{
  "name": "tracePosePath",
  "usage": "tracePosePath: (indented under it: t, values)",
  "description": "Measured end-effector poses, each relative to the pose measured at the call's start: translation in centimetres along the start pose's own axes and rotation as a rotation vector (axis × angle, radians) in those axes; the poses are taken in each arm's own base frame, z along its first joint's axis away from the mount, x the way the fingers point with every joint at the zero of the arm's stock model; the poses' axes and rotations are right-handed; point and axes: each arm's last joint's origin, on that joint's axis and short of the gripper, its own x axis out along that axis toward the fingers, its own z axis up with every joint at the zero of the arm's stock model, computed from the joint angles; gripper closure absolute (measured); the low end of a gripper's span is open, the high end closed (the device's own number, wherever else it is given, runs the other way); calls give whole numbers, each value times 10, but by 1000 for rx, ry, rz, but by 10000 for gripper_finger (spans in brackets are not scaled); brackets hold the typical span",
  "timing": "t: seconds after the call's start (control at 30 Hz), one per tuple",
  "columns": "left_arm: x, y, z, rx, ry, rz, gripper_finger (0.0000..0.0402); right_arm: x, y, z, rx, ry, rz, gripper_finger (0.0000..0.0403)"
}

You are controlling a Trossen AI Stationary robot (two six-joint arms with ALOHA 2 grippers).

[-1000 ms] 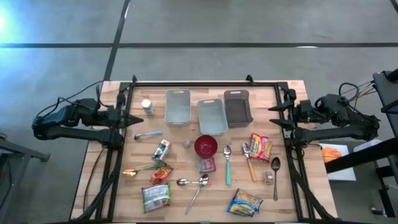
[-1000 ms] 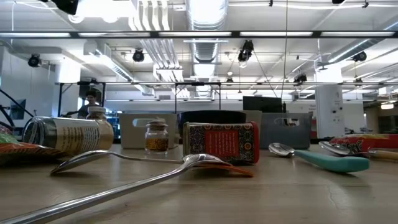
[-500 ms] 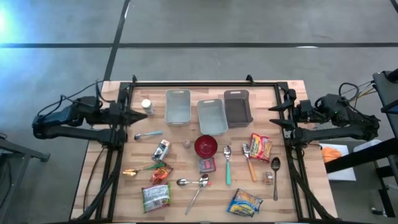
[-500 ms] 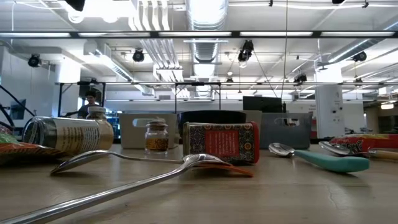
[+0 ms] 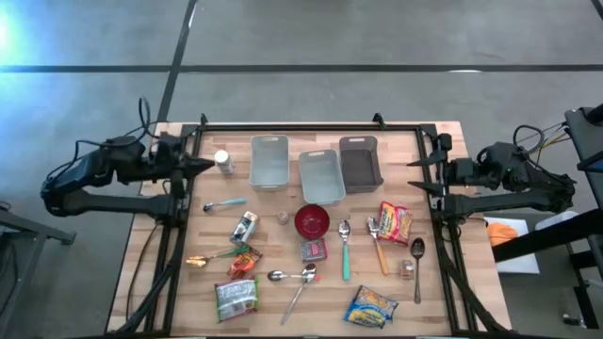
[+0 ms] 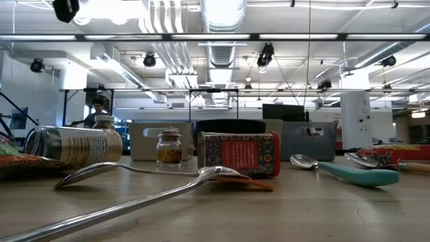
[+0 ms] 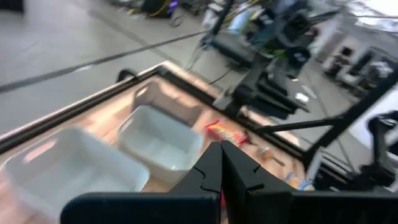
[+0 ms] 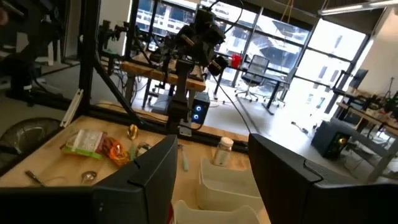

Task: Pick & Place Food Item
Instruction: Put the white seasoning bottle into the left white bin

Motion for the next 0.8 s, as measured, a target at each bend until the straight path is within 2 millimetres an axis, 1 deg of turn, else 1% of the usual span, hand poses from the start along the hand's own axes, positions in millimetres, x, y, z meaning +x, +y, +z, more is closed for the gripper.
tracePosePath:
  t: [0.17, 0.27, 0.33, 0.4, 0.47, 0.53, 0.6, 0.7, 0.8]
  values:
    - [10, 8, -2, -30, 71, 132, 401, 0, 0, 1, 39, -14, -3, 207]
    - [17, 17, -4, -60, 118, 239, 401, 2, -2, 7, 139, -65, -15, 207]
    - [20, 23, -4, -109, 138, 290, 401, 3, -4, 9, 279, -92, -53, 207]
    - [21, 29, -3, -150, 143, 313, 401, 3, -6, 9, 454, -97, -128, 207]
    - [24, 36, 0, -196, 150, 328, 401, 2, -8, 8, 584, -104, -200, 207]
    - [30, 45, 3, -246, 176, 316, 401, 2, -9, 7, 642, -113, -242, 207]
    - [37, 56, 6, -266, 221, 276, 401, 2, -9, 7, 650, -115, -244, 207]
    - [49, 73, 11, -318, 297, 155, 401, 2, -8, 8, 651, -112, -207, 207]
    - [58, 88, 15, -416, 347, 22, 401, 2, -7, 8, 657, -108, -159, 207]
